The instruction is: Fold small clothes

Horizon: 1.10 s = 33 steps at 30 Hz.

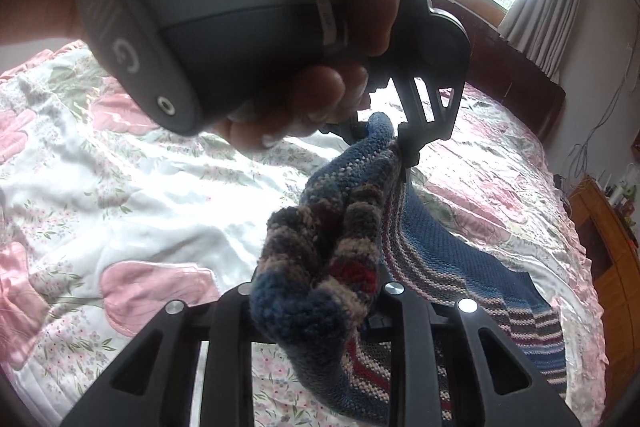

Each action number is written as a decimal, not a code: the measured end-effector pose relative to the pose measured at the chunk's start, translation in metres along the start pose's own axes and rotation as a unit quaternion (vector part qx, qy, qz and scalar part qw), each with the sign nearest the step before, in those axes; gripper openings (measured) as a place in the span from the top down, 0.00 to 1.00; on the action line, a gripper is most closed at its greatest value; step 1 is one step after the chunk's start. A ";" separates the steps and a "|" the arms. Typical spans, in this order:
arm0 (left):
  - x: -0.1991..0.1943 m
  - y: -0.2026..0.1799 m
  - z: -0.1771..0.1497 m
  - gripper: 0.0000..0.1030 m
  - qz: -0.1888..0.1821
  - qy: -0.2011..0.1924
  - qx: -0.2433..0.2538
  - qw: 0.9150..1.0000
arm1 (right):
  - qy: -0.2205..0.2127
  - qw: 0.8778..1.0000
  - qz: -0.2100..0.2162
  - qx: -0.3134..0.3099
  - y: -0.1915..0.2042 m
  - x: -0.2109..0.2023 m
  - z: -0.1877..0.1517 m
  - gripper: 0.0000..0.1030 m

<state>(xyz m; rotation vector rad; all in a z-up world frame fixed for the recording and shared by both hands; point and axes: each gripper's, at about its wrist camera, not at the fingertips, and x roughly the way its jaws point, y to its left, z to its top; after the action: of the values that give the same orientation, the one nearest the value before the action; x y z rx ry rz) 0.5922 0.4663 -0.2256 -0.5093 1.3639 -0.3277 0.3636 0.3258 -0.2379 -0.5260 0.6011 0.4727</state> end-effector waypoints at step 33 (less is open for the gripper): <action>0.026 -0.177 0.013 0.81 0.056 0.001 0.062 0.996 | -0.025 0.994 -0.030 0.098 -0.146 -0.068 -0.027 0.79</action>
<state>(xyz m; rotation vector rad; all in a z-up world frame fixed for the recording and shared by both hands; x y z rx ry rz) 0.6217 0.3049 -0.1532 -0.3281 1.3594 -0.3204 0.3846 0.1799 -0.1667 -0.3439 0.5754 0.3641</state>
